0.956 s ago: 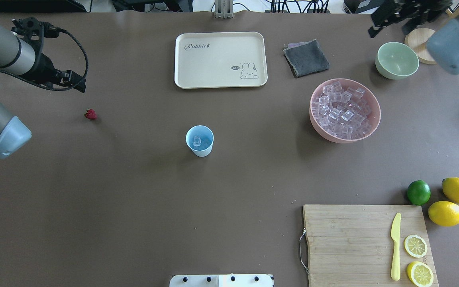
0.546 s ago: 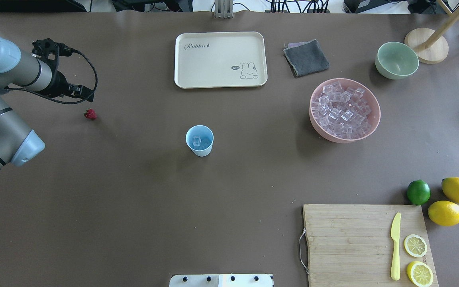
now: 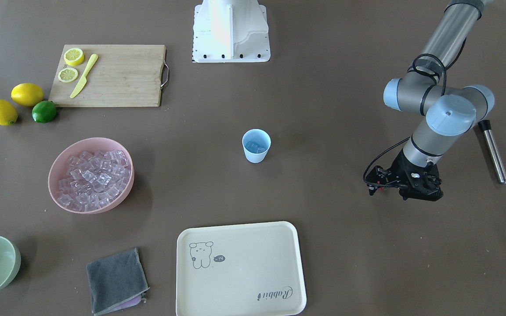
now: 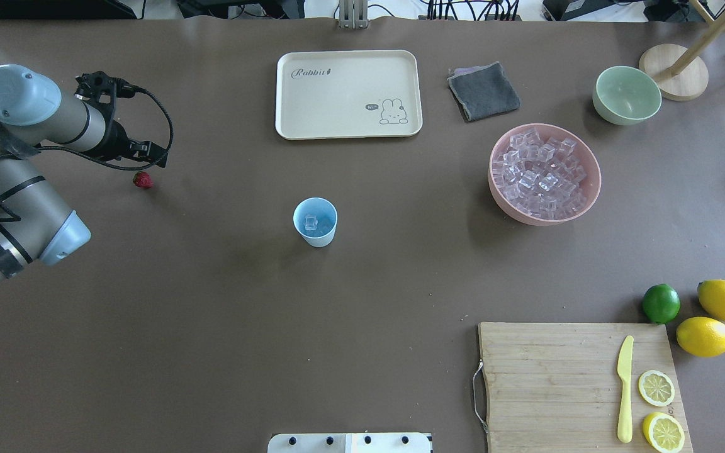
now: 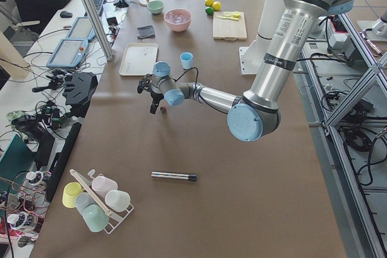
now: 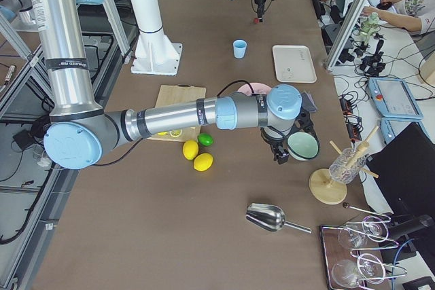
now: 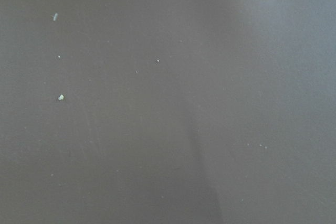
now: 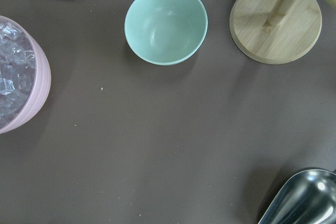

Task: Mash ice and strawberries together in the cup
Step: 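Lower the left gripper onto the red strawberry and grasp it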

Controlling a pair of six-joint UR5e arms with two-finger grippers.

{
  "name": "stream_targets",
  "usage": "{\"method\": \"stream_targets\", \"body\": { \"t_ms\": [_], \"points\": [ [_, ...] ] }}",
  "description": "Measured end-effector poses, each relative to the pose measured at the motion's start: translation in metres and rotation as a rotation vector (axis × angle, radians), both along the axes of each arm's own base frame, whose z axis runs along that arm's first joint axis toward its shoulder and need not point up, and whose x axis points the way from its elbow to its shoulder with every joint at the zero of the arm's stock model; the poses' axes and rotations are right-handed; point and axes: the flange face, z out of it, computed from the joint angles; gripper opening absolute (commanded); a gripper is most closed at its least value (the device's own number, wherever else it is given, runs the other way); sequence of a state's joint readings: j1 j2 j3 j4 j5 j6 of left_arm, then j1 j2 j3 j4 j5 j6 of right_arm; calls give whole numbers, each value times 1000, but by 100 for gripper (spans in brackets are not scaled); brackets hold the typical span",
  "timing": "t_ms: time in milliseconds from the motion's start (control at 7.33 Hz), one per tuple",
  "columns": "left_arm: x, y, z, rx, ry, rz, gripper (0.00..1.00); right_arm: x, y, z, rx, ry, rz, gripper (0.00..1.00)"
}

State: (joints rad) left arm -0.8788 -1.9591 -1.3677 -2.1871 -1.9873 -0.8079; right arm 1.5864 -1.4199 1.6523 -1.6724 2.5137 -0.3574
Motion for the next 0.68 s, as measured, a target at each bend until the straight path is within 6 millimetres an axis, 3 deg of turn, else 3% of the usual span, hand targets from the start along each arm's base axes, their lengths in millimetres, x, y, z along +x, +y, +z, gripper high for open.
{"method": "stream_targets", "body": {
  "t_ms": [410,546,683],
  "points": [
    [6,17,11,-28,8,-1,97,2,0,0,-1,2,5,98],
    [8,22,16,-33,13,-2,73,2,0,-2,-4,1,10,98],
    [12,27,16,-42,22,-5,56,2,0,-4,-7,1,16,98]
  ]
}}
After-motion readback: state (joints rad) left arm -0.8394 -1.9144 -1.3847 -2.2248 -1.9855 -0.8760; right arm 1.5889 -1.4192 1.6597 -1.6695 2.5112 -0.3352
